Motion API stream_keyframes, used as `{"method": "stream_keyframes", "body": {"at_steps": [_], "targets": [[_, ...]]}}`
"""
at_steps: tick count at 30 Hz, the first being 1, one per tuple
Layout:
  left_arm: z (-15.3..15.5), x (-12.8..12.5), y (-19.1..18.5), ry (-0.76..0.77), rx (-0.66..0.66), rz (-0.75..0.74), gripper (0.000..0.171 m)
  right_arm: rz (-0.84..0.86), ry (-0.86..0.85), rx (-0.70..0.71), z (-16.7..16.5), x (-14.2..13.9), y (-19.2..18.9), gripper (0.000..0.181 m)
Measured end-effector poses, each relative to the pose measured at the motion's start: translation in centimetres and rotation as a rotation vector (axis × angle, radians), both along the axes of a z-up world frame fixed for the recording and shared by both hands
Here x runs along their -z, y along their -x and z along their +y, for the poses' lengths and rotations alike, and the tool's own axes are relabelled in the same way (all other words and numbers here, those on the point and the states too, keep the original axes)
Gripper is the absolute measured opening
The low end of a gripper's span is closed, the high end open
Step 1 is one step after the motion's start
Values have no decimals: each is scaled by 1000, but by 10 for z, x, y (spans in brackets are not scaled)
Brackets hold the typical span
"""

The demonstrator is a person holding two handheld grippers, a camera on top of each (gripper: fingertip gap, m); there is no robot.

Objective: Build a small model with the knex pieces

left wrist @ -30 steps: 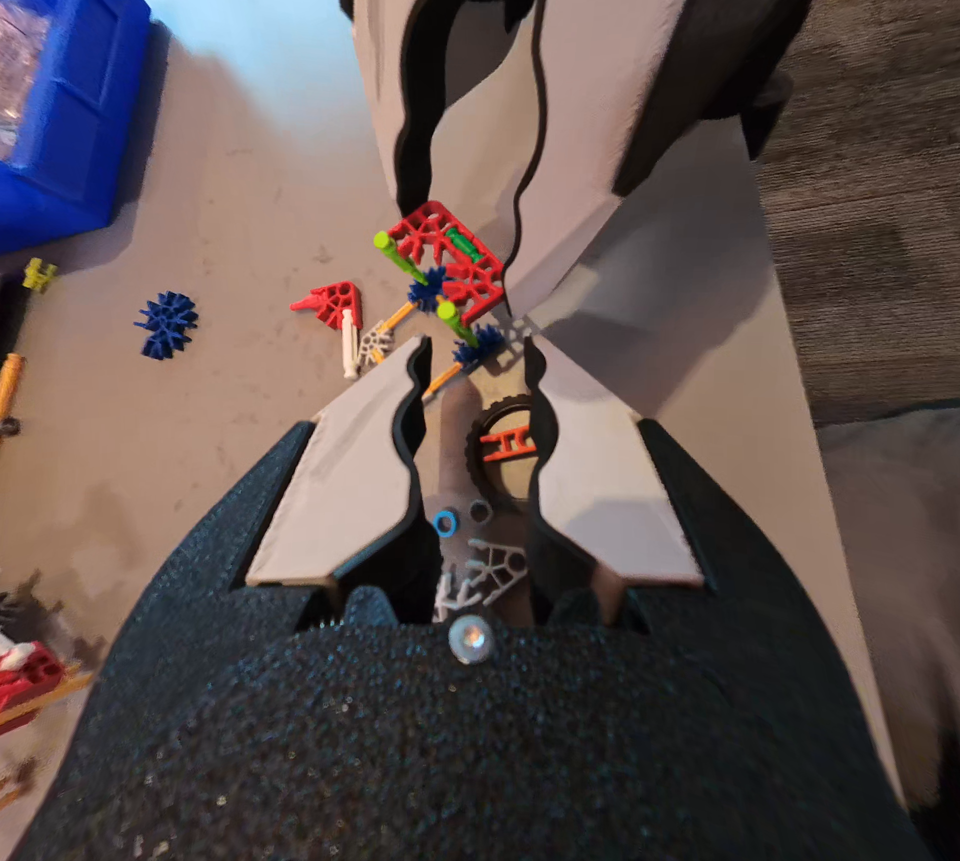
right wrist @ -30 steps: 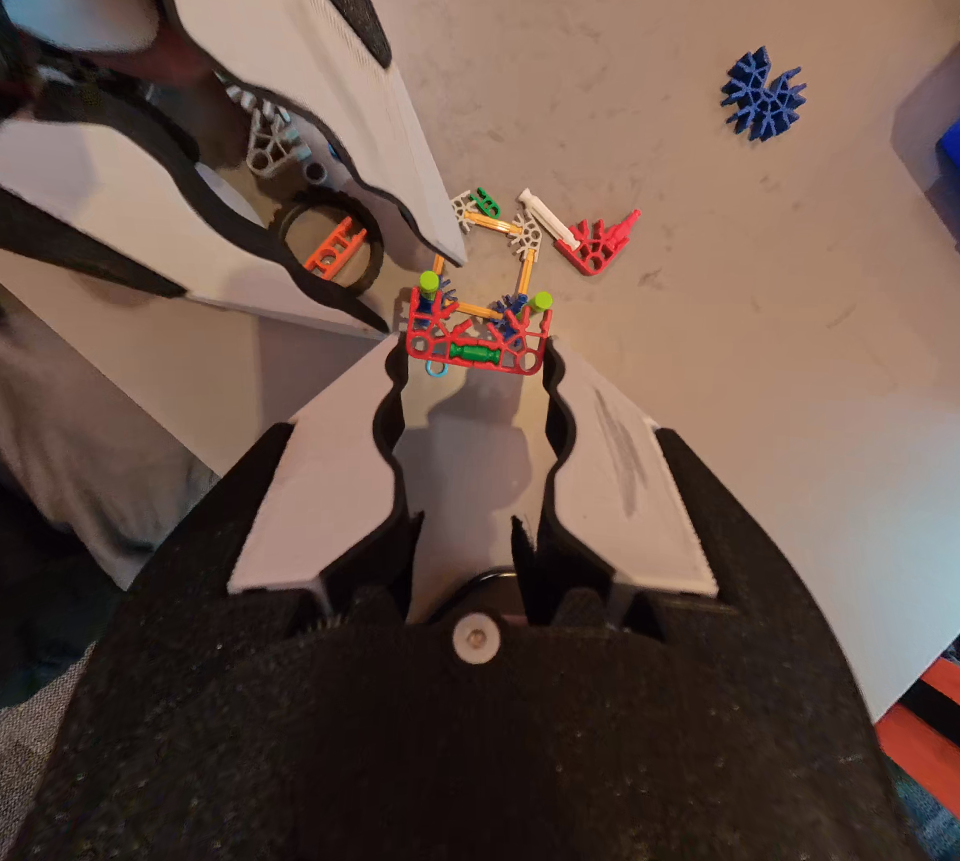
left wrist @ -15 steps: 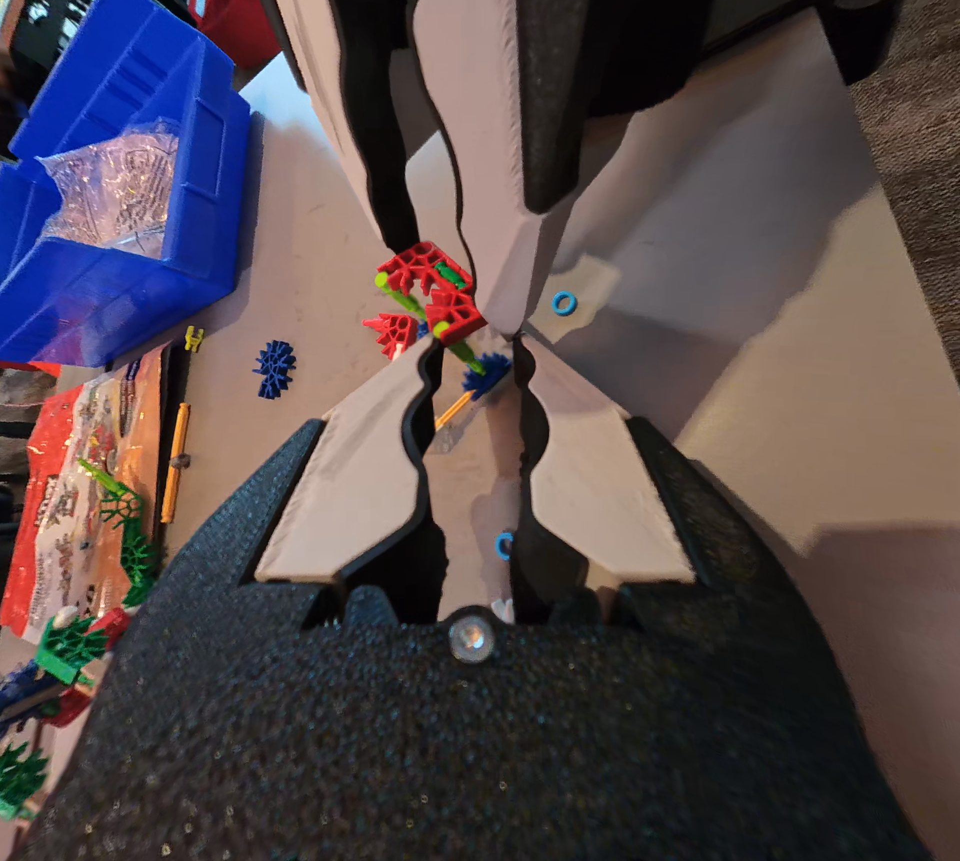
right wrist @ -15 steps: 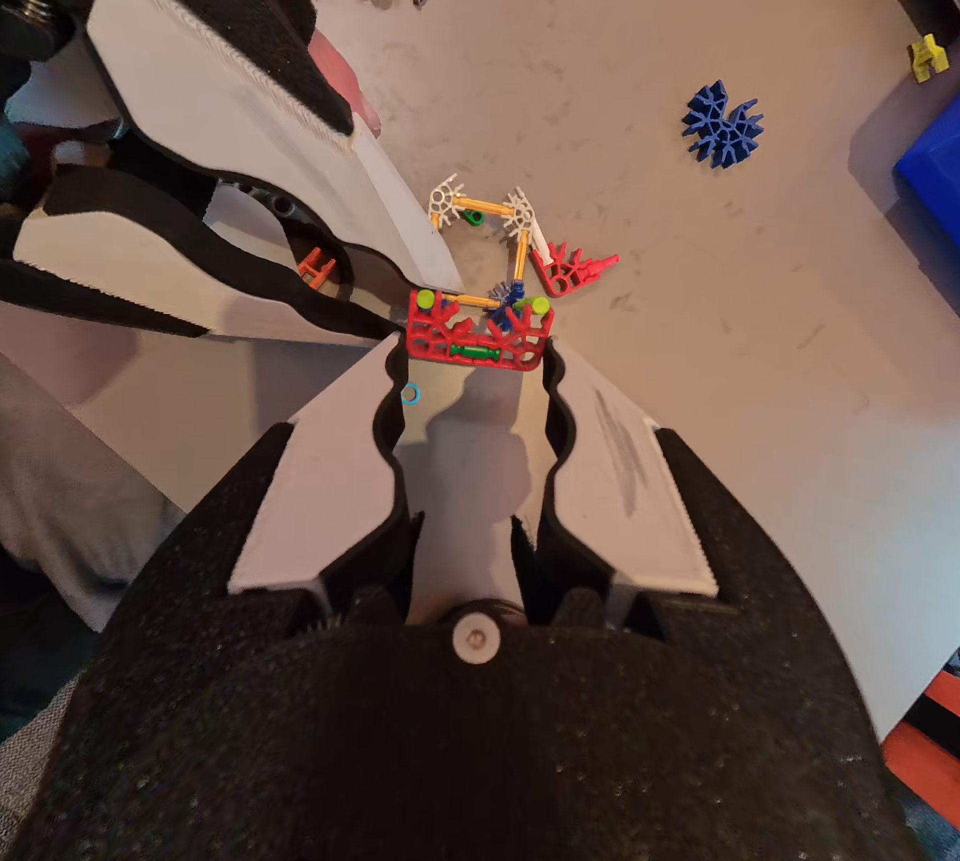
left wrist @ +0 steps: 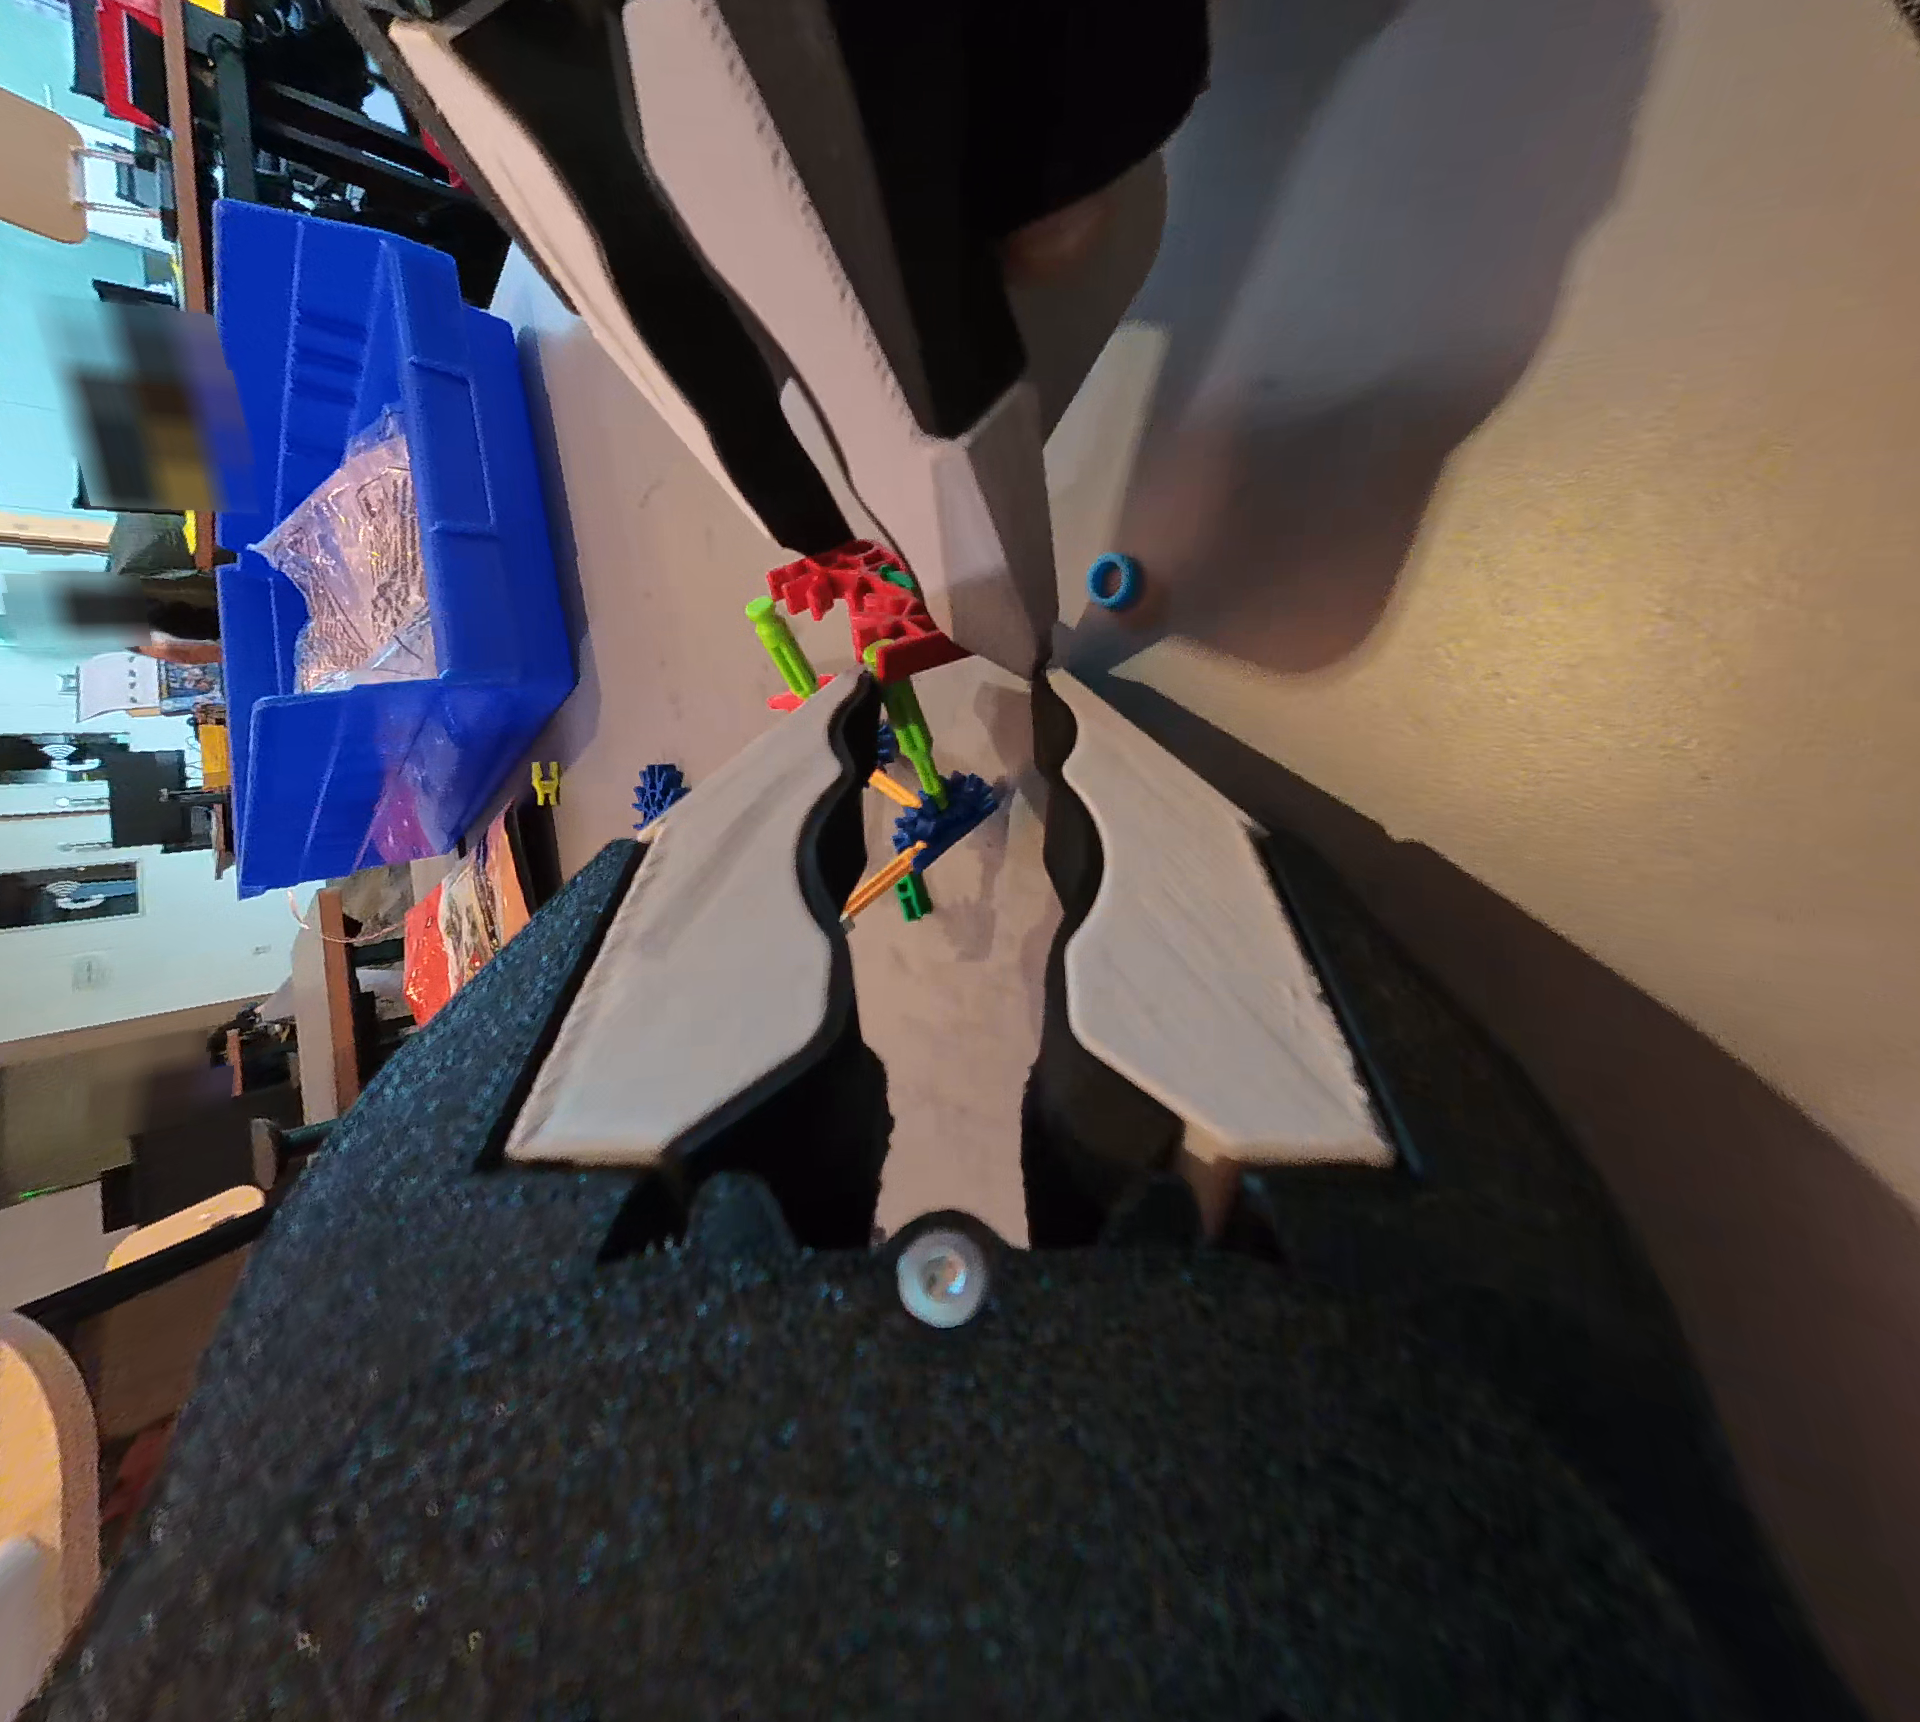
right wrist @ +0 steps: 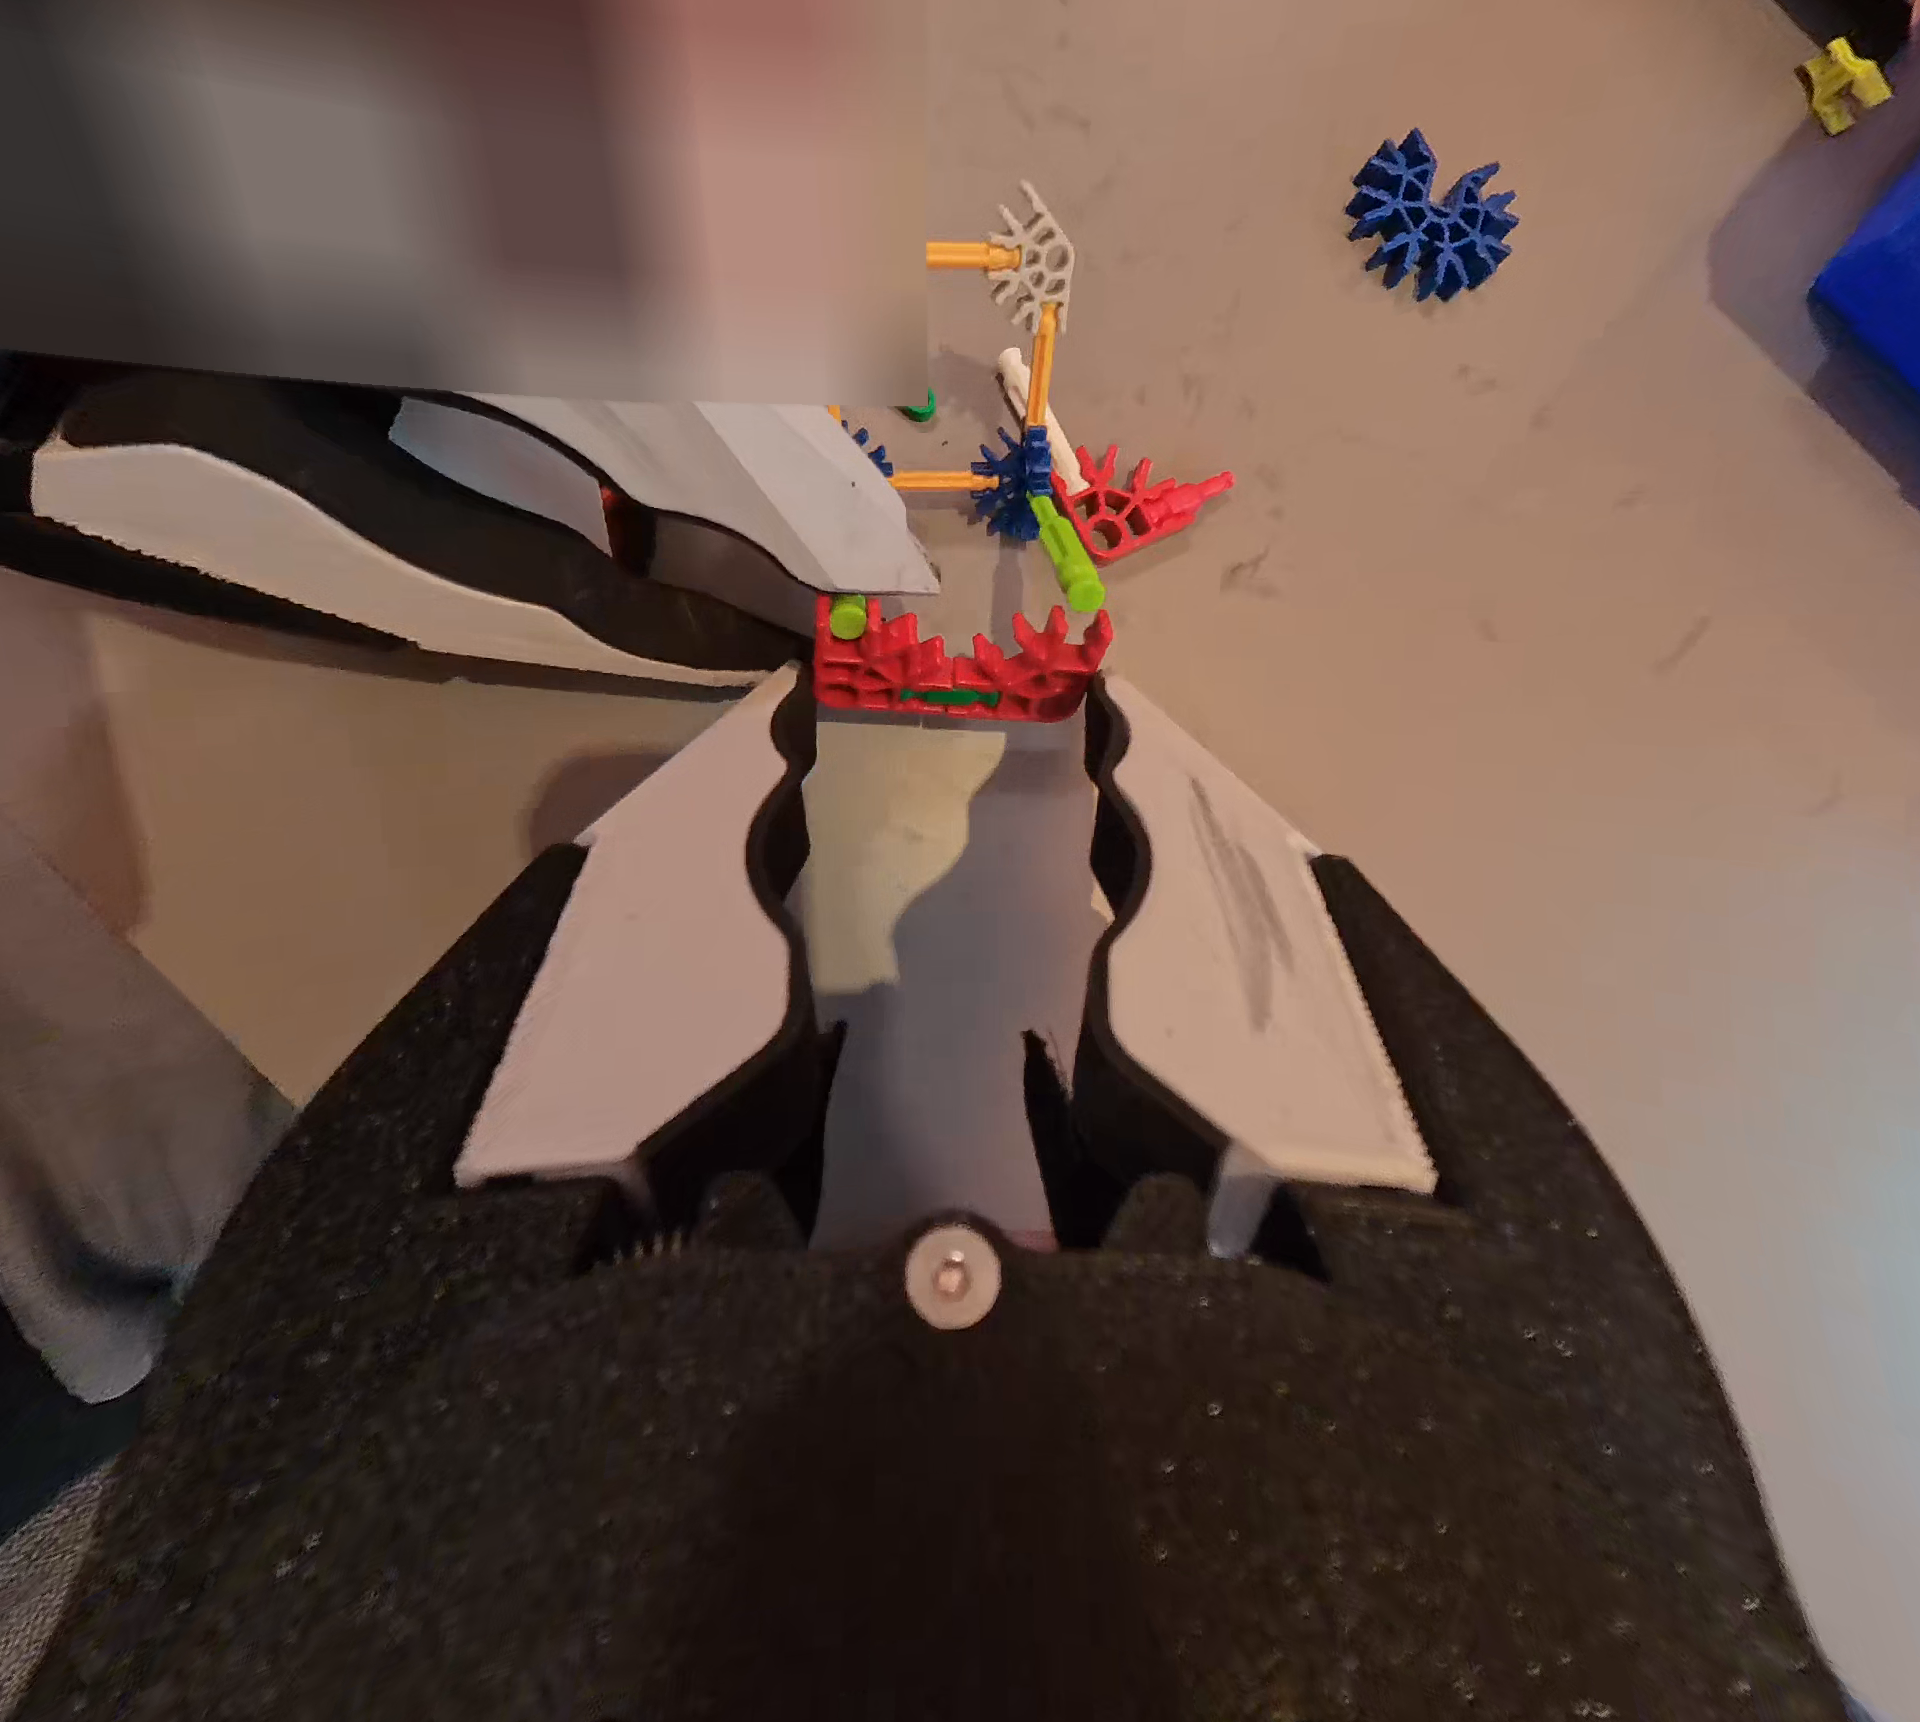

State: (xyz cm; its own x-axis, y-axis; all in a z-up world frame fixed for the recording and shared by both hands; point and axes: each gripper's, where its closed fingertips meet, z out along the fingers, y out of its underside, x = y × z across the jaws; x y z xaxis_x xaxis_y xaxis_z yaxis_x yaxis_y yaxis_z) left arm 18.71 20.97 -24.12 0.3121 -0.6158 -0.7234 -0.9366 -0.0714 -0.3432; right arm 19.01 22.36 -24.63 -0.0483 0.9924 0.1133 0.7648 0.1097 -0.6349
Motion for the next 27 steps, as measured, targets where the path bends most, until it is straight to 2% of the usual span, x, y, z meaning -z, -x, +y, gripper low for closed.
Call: {"method": "stream_keyframes", "body": {"at_steps": [8, 16, 17, 20, 22, 24, 27], "targets": [[0, 1, 2, 25, 53, 52, 25, 54, -32, -95, 1, 1, 5, 51], [1, 1, -1, 37, 109, 201, 24, 79, -7, -112, 1, 3, 4, 51], [4, 0, 0, 16, 105, 235, 8, 76, -5, -115, 0, 4, 3, 51], [5, 10, 1, 29, 121, 347, 4, 68, -3, -126, -1, 5, 2, 50], [7, 10, 1, 21, 113, 348, 3, 65, -2, -127, -1, 5, 0, 49], [9, 7, 5, 40, 68, 305, 7, 63, 2, -129, -1, 5, -1, 50], [10, -4, 9, 9, 69, 274, 14, 62, 11, -130, 0, 5, -2, 50]]}}
